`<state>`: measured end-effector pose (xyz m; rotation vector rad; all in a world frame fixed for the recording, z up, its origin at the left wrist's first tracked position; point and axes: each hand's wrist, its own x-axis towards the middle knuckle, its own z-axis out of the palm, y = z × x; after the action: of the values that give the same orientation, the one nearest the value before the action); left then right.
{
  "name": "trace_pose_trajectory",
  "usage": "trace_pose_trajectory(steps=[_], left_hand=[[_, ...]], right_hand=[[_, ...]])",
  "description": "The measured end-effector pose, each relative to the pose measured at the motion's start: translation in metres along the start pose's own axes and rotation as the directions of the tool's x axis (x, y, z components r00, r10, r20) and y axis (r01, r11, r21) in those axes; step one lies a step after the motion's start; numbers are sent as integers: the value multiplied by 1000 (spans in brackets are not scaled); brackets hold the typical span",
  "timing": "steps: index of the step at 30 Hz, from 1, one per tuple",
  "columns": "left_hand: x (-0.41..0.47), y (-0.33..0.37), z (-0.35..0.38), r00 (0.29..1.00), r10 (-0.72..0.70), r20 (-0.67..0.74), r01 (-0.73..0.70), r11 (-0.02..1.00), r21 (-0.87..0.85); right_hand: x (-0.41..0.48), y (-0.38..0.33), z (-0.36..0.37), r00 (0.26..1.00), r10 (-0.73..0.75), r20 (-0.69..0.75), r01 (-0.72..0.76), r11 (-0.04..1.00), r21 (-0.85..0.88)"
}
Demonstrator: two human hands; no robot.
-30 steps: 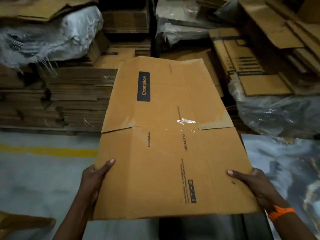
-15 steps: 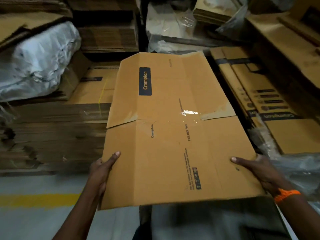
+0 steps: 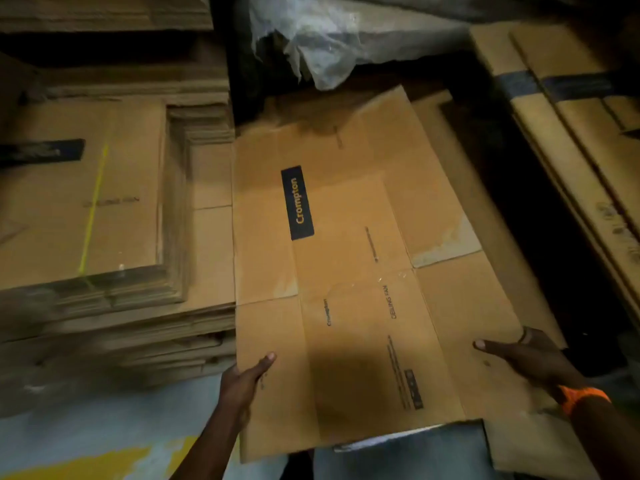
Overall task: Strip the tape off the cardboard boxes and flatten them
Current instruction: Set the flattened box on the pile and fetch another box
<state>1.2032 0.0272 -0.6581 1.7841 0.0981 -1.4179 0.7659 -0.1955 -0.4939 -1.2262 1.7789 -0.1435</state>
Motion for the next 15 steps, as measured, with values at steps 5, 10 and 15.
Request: trace_pose_trajectory(steps=[5, 10, 15], left_hand=[[-3, 20, 33, 995, 96, -40, -95, 995, 36], [0, 53, 63, 969, 234, -76, -233, 972, 13], [51, 108, 66, 986, 167, 1, -166, 981, 105]], right_hand=[[29, -15, -10, 994, 78, -79, -80, 996, -31], [55, -46, -30, 987, 42, -153, -45, 999, -18], [73, -68, -22, 977, 37, -209, -44, 999, -28]])
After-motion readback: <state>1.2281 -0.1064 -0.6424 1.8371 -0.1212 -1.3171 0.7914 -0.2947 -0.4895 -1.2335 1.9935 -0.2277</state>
